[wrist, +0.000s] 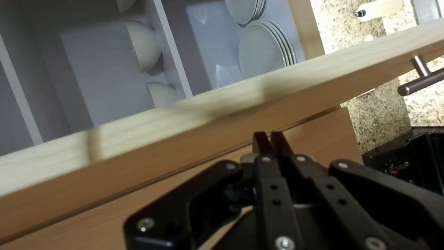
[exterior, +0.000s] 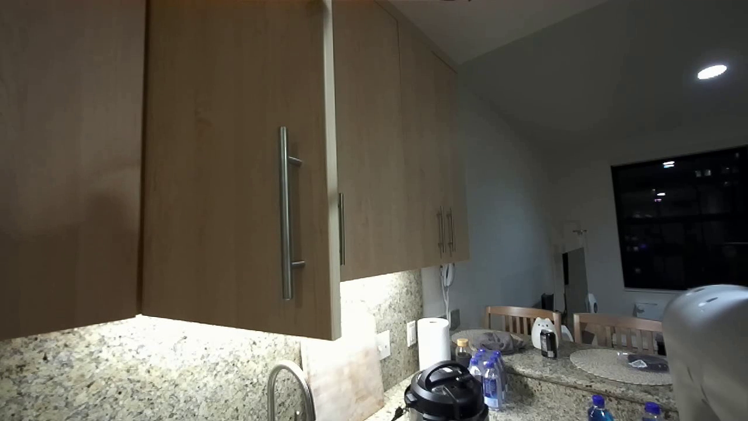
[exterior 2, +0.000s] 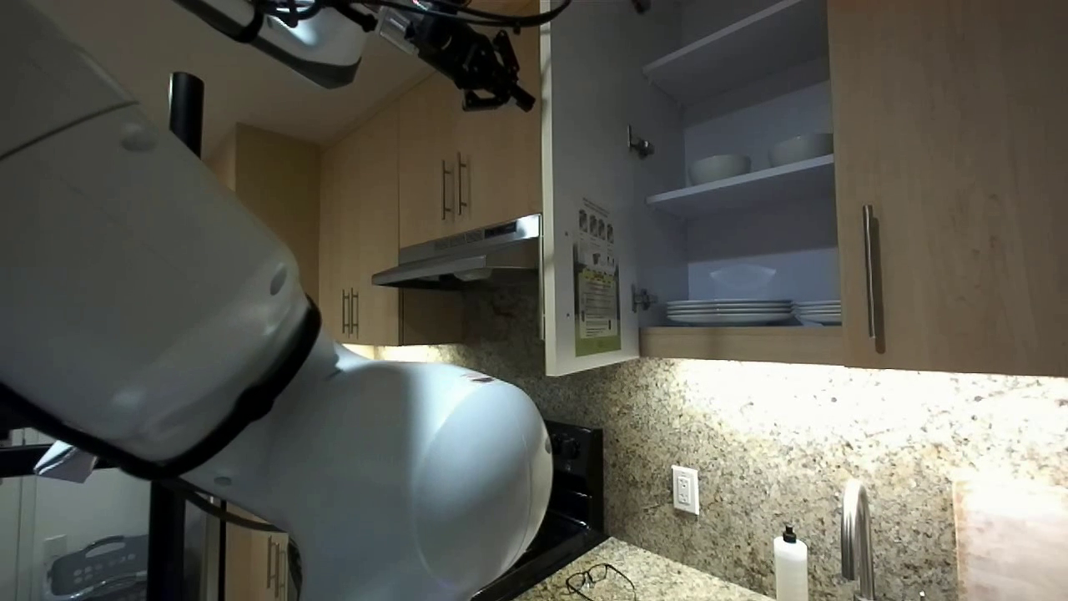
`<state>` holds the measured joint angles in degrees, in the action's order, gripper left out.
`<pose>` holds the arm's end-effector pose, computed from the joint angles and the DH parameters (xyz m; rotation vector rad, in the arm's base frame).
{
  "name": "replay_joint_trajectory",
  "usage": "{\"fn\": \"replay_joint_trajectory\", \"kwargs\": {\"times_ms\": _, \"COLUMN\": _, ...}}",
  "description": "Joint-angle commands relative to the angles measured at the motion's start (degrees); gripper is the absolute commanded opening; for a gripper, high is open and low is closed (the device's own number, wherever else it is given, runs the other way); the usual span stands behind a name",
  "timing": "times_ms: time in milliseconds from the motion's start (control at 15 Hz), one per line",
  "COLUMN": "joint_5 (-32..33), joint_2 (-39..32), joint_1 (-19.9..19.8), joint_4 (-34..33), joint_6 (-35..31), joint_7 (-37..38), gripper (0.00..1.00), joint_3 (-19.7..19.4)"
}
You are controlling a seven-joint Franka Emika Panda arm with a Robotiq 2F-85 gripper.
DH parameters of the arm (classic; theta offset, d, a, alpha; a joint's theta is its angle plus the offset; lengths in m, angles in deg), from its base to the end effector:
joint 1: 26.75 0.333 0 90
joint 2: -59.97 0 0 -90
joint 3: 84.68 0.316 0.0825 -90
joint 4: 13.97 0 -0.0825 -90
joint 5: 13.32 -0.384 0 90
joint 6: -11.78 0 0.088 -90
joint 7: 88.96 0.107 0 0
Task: Close the overhead cabinet door
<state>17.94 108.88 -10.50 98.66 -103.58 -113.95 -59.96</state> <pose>0.1653 0.2653 0.8278 1.7544 1.1724 1.0751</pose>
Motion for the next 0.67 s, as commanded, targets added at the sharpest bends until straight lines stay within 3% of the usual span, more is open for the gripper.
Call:
{"fn": "replay_joint_trajectory", "kwargs": {"times_ms": 0, "joint_5": 2.07, "joint_2": -3.76, "joint_1": 0.45, "joint_4": -2.52, "joint_6": -1.09, "joint_7": -3.09, "gripper": 0.06, "joint_3": -1.44}}
{"fn": "replay_joint_trajectory", "kwargs": {"times_ms": 600, "joint_5": -0.93, "joint_2": -9.33, "joint_1": 1.65, "joint_4": -6.85, "joint_6": 1.05, "joint_7": -5.24, "gripper": 0.07, "joint_3": -6.04}}
